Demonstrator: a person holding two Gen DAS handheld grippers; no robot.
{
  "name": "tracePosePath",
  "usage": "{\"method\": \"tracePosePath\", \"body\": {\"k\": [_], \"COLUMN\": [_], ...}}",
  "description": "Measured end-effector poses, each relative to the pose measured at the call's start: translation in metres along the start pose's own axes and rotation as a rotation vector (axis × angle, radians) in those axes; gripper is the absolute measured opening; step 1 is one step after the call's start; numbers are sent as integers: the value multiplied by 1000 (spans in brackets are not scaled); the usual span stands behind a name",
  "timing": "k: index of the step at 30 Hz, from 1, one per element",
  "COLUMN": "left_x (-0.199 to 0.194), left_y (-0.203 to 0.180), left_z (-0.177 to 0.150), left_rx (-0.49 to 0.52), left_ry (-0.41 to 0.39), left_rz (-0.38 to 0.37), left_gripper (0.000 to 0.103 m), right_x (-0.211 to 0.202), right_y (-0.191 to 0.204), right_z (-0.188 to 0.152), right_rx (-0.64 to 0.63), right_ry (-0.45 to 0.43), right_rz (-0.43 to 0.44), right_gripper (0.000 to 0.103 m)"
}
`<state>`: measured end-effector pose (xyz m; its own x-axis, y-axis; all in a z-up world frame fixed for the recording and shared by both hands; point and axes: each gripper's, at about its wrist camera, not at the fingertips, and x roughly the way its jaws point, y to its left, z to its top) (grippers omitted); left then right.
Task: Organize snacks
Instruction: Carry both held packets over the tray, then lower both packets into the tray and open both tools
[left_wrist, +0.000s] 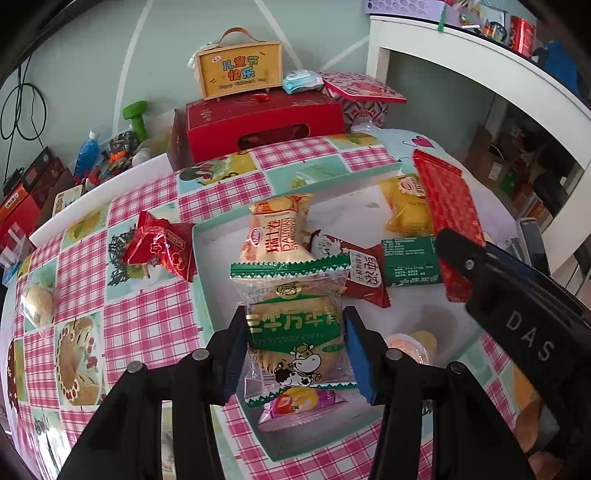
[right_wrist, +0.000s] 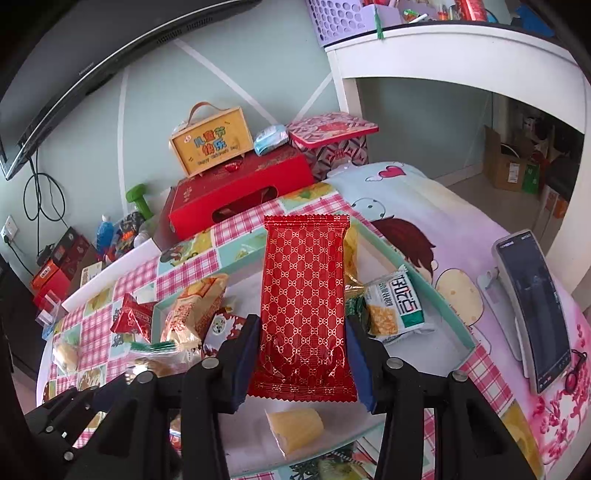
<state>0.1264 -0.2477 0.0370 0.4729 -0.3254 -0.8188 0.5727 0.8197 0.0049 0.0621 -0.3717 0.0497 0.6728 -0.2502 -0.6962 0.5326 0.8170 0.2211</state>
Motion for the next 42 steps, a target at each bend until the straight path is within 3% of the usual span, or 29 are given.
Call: {"method": "tracePosePath", "body": {"k": [14, 17, 20, 25, 29, 34, 40, 42], "left_x": [12, 12, 12, 11, 12, 14, 13, 14], "left_y": [-8, -8, -7, -1, 12, 38, 79, 91], "left_z": [-2, -2, -2, -1, 1, 0, -4, -8], "left_rx": [31, 38, 34, 17, -35, -141, -322, -367], "left_ry": [-13, -15, -6, 4, 25, 55, 79, 94], "left_rz": [27, 40, 37, 54, 71, 115, 207, 235], "left_gripper": [52, 56, 69, 70, 79, 80, 81, 81], "right_x": [10, 12, 13, 14, 14, 17, 19, 20], "right_y": [5, 5, 5, 4, 2, 5, 22, 30], "right_z": [-6, -7, -7, -6, -6, -7, -10, -12], "right_rx": [-21, -23, -23, -21, -11, -26, -89, -109], "right_ry": [39, 45, 53, 53, 55, 69, 83, 86], "right_rz": [18, 17, 15, 1, -3, -7, -2, 4], "right_gripper": [49, 49, 49, 51, 51, 52, 63, 72]}}
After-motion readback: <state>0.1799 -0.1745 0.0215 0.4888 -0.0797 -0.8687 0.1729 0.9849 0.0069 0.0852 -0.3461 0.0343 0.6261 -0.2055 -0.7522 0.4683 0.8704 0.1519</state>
